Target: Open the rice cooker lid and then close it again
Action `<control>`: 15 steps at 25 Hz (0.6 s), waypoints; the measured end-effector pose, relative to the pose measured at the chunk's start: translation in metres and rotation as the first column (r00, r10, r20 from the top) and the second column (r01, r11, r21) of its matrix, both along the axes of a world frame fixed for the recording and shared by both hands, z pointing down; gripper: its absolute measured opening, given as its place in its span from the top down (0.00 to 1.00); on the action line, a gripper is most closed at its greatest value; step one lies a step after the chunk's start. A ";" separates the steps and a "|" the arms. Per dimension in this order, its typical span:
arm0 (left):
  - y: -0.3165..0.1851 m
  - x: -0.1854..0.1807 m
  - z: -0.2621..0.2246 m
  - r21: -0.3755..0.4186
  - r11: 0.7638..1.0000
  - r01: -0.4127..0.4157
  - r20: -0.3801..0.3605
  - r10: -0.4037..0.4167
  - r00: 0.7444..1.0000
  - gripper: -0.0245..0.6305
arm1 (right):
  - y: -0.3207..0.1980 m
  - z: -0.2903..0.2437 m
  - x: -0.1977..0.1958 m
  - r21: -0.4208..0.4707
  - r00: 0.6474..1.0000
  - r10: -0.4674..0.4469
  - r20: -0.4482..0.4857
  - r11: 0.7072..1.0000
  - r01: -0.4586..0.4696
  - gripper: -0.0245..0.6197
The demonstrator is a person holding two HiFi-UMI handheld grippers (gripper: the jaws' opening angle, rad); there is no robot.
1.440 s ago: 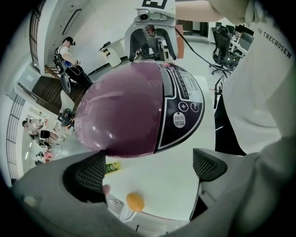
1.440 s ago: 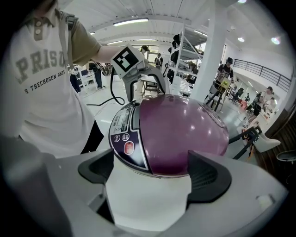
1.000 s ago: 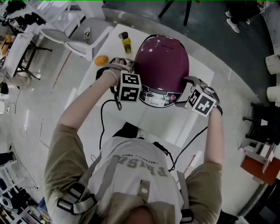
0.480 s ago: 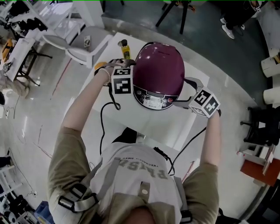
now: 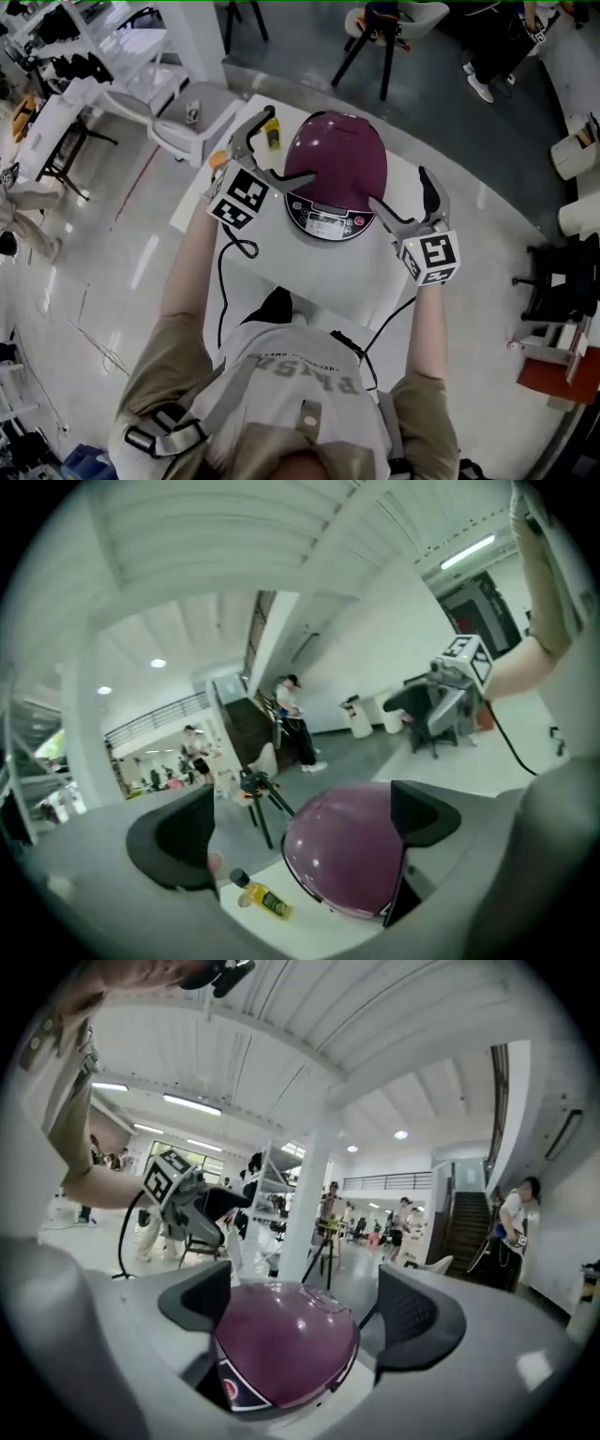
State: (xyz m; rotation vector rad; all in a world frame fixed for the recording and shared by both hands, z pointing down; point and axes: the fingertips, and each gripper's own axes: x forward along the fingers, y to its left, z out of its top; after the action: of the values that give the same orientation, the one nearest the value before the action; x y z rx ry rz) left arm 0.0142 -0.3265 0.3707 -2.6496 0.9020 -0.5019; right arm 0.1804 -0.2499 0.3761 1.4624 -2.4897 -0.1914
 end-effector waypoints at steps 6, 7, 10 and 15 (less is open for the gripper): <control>0.043 -0.019 -0.013 -0.001 0.975 0.221 -0.272 -0.213 0.938 0.06 | 0.037 -0.012 -0.005 0.131 0.968 0.155 0.196 0.974 -0.183 0.34; 0.052 -0.020 -0.011 -0.013 0.971 0.240 -0.298 -0.233 0.926 0.07 | 0.044 -0.012 -0.007 0.141 0.962 0.168 0.214 0.969 -0.200 0.38; 0.078 -0.032 -0.007 -0.049 0.942 0.332 -0.391 -0.324 0.862 0.33 | 0.064 -0.011 -0.016 0.156 0.949 0.201 0.241 0.957 -0.243 0.49; 0.113 -0.053 -0.012 -0.075 0.888 0.454 -0.514 -0.425 0.746 0.72 | 0.092 -0.007 -0.026 0.167 0.925 0.279 0.256 0.930 -0.327 0.63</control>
State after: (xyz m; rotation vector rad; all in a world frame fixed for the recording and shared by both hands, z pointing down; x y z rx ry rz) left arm -0.0387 -0.2137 0.3592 -2.5439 1.6996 0.1770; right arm 0.1541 -0.1575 0.3687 2.0431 -2.4251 -0.2424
